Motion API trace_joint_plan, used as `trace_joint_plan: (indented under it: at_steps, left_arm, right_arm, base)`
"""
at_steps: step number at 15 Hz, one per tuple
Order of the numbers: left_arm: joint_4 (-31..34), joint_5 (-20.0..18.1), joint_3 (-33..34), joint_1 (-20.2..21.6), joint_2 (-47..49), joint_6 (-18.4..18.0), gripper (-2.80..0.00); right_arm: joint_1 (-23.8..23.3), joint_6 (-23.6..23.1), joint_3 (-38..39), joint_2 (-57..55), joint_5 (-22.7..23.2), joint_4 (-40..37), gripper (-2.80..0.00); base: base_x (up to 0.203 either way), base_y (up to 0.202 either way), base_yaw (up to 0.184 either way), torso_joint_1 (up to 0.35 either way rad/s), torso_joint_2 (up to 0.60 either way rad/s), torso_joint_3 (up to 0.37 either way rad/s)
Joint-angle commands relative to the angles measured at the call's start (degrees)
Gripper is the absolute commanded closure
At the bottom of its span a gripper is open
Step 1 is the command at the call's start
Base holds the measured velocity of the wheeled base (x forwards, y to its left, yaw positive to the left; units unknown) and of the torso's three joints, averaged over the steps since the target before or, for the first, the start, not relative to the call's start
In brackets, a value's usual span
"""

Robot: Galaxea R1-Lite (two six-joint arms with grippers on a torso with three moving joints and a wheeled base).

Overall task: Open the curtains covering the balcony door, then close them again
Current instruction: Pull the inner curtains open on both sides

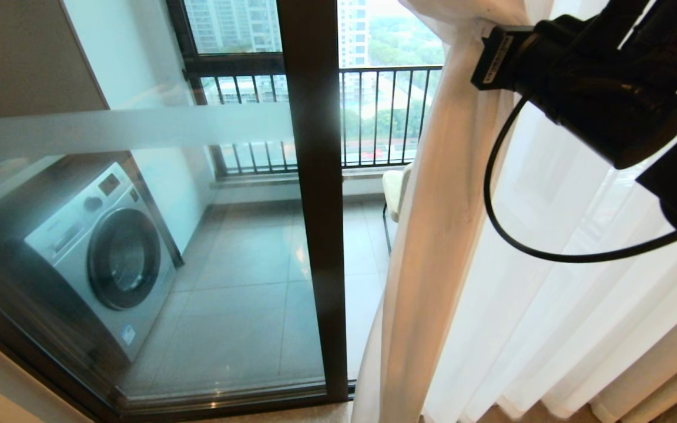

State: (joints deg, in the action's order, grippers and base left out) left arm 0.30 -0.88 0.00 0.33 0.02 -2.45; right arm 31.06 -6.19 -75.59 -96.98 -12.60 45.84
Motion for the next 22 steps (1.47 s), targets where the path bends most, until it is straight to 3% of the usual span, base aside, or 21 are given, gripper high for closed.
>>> trace_joint_plan:
  at_steps: [1,10,14,16,22]
  left_arm:
    - [-0.04,0.0,0.0,0.02,-0.01,-0.01,0.0]
    - [-0.04,0.0,0.0,0.02,-0.02,0.08,0.0]
    - [0.05,0.0,0.0,0.02,0.06,-0.01,0.0]
    - [0.04,0.0,0.0,0.02,-0.02,0.0,0.0]
    - [-0.04,0.0,0.0,0.02,0.06,0.01,0.0]
  right_arm:
    - [-2.09,-0.05,2.02,3.05,-1.41,0.3,0.0]
    - [-17.28,-1.68,11.53,10.99,-1.3,0.3,0.0]
    - [-23.82,-1.48,17.63,14.41,-1.22,3.72,0.0]
    - [-25.88,-1.37,19.27,15.67,-1.05,4.05,0.0]
    - [-26.26,-1.69,19.85,16.27,-1.02,5.06,0.0]
  base:
    - [0.0,0.0,0.0,0.0,0.0,0.0]
    - [0.0,0.0,0.0,0.0,0.0,0.0]
    - [0.0,0.0,0.0,0.0,0.0,0.0]
    - [0.0,0.0,0.0,0.0,0.0,0.0]
    - [0.0,0.0,0.0,0.0,0.0,0.0]
